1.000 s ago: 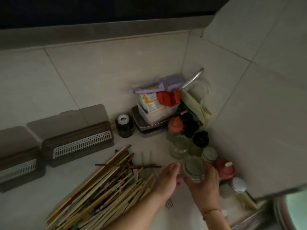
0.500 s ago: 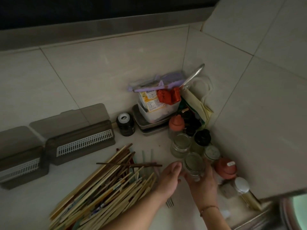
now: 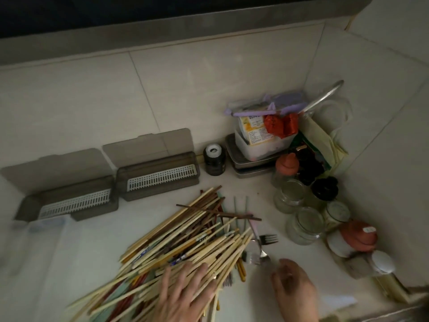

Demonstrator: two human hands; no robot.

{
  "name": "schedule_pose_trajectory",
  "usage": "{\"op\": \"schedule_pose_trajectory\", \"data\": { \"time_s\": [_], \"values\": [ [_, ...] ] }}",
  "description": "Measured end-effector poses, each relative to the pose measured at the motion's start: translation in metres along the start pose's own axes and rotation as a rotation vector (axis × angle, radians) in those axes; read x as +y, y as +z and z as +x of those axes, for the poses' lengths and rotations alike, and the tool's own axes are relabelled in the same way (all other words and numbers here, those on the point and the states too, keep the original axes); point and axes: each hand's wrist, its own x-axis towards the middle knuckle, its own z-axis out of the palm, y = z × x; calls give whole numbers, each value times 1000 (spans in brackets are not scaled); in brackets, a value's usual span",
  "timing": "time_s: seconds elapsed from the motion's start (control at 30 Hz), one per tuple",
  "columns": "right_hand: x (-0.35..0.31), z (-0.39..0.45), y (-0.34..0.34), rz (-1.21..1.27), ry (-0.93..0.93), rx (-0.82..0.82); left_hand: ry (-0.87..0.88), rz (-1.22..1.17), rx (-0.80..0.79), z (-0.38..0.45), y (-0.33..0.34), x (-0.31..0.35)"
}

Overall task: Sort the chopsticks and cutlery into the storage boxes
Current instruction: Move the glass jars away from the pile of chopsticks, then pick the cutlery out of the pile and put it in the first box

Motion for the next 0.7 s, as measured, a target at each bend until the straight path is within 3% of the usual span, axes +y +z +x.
{"op": "schedule_pose_trajectory", "data": {
  "time_s": [0.07,0.13,0.23,0.3,0.47,0.7],
  "values": [
    [-19,-1,4,-122,-160,20,-112,67,-39,-23,2,-8],
    [-36,-8,15,-201,-457,28,-228,59,-75,-38,2,-15],
    [-51,-26,44,-367,-882,-152,-295,61,-161,-52,9,-28],
    [-56,-35,65,-500,-1036,-282,-298,39,-244,-58,13,-38],
    [-70,-32,91,-584,-1019,-402,-273,-41,-342,-48,11,-67],
    [-98,-23,111,-683,-890,-429,-232,-104,-288,-28,6,-105]
  ]
}}
